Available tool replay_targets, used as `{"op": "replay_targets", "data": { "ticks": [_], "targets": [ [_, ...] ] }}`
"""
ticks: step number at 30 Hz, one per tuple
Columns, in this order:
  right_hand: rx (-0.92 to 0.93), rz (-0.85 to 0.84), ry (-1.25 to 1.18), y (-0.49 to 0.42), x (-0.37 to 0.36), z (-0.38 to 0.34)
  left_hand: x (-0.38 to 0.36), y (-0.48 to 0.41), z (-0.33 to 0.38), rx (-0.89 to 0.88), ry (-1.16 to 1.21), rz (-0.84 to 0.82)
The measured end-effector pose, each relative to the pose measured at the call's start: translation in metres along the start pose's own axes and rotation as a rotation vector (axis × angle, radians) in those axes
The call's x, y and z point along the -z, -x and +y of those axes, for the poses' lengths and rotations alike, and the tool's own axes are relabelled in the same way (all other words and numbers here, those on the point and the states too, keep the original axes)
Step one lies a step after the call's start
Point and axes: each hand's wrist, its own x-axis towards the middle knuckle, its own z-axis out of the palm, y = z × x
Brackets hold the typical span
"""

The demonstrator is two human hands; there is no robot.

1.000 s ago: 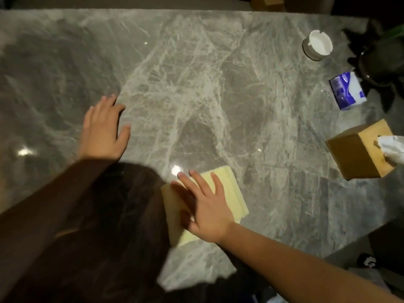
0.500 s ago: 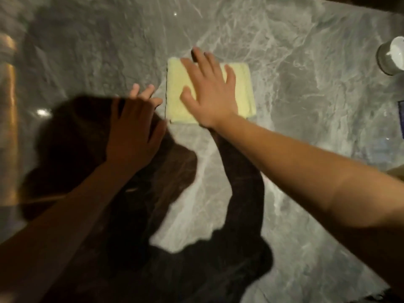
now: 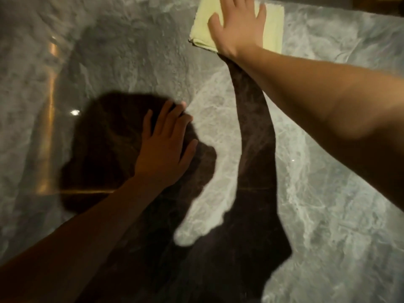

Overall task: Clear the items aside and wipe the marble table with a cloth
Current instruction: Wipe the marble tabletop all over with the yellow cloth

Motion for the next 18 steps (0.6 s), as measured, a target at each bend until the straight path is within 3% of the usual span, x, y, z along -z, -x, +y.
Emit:
{"op": "replay_targets", "data": {
  "ticks": [7,12,18],
  "targets": [
    [0.111,-0.154,-0.001,0.072,0.011,-0.007,0.000,0.001,-0.001,-0.002,0.023,0.025],
    [0.173,-0.185,-0.026,0.185,0.012,-0.017,0.000,-0.002,0.004,0.095,0.172,0.093],
    [0.225,-0.232,-0.052,0.334,0.018,-0.040,0.008,0.006,0.002,0.035,0.299,0.094]
  ]
}}
